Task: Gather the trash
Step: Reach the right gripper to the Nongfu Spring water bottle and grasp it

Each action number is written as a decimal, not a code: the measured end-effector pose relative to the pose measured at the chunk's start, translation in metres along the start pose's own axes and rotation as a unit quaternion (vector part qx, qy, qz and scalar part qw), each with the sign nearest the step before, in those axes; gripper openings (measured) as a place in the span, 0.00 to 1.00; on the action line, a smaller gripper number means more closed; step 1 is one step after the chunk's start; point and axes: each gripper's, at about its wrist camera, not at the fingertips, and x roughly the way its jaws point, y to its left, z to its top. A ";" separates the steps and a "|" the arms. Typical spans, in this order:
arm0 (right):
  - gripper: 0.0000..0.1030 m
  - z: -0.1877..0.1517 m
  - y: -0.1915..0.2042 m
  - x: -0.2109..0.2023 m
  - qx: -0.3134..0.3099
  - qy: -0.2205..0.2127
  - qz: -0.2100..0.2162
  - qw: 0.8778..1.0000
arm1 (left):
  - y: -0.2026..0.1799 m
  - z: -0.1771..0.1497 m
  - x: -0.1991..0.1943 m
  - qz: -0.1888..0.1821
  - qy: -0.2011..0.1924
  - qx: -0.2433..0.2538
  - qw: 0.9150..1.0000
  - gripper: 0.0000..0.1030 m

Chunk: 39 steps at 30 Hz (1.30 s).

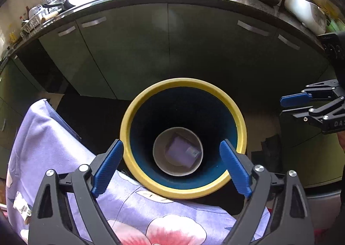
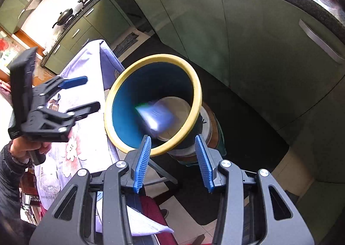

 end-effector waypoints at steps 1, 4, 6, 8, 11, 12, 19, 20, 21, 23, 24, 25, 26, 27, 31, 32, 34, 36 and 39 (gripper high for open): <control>0.42 0.000 0.004 0.000 -0.003 0.001 0.001 1.000 | 0.000 -0.005 -0.012 0.008 -0.010 -0.003 1.000 0.84; 0.42 0.001 0.019 0.005 -0.015 0.006 0.005 1.000 | 0.003 -0.024 -0.049 0.043 -0.045 -0.015 0.998 0.86; 0.42 0.002 0.033 0.009 -0.029 0.013 0.006 0.999 | 0.004 -0.042 -0.076 0.058 -0.069 -0.033 0.995 0.88; 0.42 0.002 0.051 0.011 -0.047 0.018 0.005 0.999 | 0.005 -0.062 -0.101 0.069 -0.089 -0.049 0.992 0.92; 0.42 0.002 0.084 0.010 -0.076 0.019 0.003 0.997 | 0.010 -0.095 -0.131 0.080 -0.103 -0.073 0.989 0.92; 0.42 0.001 0.095 0.009 -0.085 0.019 0.004 0.996 | 0.014 -0.109 -0.141 0.084 -0.107 -0.087 0.987 0.92; 0.43 -0.021 0.199 0.025 -0.181 0.063 0.021 0.981 | 0.050 -0.218 -0.219 0.130 -0.147 -0.185 0.963 0.93; 0.43 -0.027 0.217 0.029 -0.198 0.074 0.028 0.977 | 0.056 -0.234 -0.229 0.142 -0.153 -0.201 0.957 0.93; 0.43 -0.032 0.234 0.033 -0.215 0.087 0.039 0.972 | 0.062 -0.251 -0.240 0.153 -0.158 -0.217 0.951 0.93; 0.43 -0.044 0.268 0.040 -0.244 0.114 0.061 0.961 | 0.072 -0.279 -0.256 0.171 -0.164 -0.246 0.940 0.93; 0.43 -0.052 0.285 0.044 -0.257 0.125 0.069 0.956 | 0.077 -0.295 -0.264 0.181 -0.165 -0.261 0.934 0.93; 0.43 -0.059 0.299 0.048 -0.270 0.136 0.074 0.950 | 0.080 -0.306 -0.270 0.188 -0.167 -0.272 0.929 0.93; 0.43 -0.064 0.315 0.052 -0.284 0.148 0.077 0.944 | 0.084 -0.320 -0.277 0.195 -0.169 -0.284 0.924 0.93; 0.43 -0.071 0.328 0.057 -0.295 0.158 0.076 0.939 | 0.086 -0.331 -0.283 0.205 -0.171 -0.295 0.918 0.93; 0.56 -0.083 0.365 0.076 -0.328 0.188 0.056 0.924 | 0.091 -0.370 -0.298 0.223 -0.182 -0.327 0.900 0.93; 0.59 -0.086 0.371 0.081 -0.332 0.195 0.050 0.921 | 0.091 -0.375 -0.300 0.224 -0.184 -0.332 0.898 0.93; 0.61 -0.087 0.383 0.089 -0.343 0.208 0.045 0.915 | 0.092 -0.387 -0.303 0.221 -0.189 -0.344 0.893 0.93; 0.66 -0.092 0.393 0.098 -0.353 0.217 0.036 0.909 | 0.093 -0.397 -0.302 0.220 -0.190 -0.355 0.888 0.93; 0.70 -0.099 0.403 0.111 -0.369 0.232 0.017 0.900 | 0.096 -0.405 -0.299 0.216 -0.188 -0.366 0.885 0.93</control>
